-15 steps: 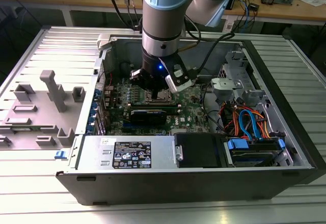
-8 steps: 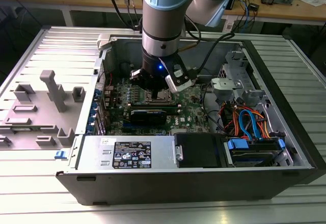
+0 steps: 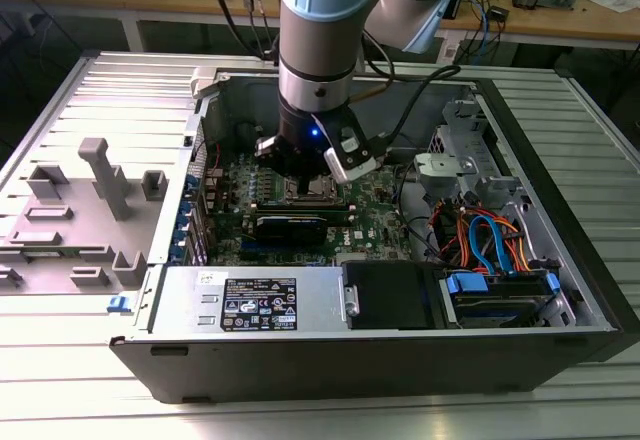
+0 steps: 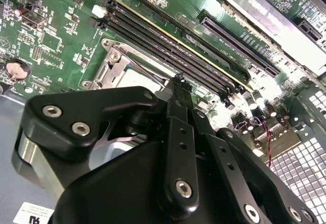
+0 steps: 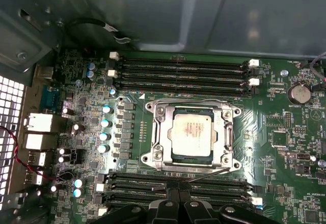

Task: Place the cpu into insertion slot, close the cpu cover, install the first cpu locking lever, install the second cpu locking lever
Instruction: 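Install the second cpu locking lever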

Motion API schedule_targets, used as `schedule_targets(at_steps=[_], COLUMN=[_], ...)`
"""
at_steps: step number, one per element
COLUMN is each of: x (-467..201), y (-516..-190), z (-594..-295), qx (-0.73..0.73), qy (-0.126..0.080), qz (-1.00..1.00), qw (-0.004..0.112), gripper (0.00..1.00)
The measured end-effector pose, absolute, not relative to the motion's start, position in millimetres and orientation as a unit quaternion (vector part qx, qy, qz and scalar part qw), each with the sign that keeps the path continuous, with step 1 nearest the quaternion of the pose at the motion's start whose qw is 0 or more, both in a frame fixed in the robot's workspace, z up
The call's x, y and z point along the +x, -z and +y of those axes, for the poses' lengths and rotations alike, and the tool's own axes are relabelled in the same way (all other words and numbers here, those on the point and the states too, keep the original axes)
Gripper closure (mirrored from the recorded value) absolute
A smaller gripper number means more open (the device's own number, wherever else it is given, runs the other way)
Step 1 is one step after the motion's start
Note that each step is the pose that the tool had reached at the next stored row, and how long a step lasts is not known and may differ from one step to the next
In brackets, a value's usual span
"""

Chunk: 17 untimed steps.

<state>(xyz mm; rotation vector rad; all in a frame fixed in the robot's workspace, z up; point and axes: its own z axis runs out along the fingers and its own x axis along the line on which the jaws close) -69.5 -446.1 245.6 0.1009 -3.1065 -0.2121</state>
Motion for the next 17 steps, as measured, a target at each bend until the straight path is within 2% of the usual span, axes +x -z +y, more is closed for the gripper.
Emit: schedule_targets(at_steps=[12,17], x=[-71,-72], y=[-237,-234], z=[-451,-458], qx=[0.032,0.033], qy=[0.09,0.114], qz=[-0.995,-0.993], qw=[0.019,0.019], gripper=[0.89,0.89])
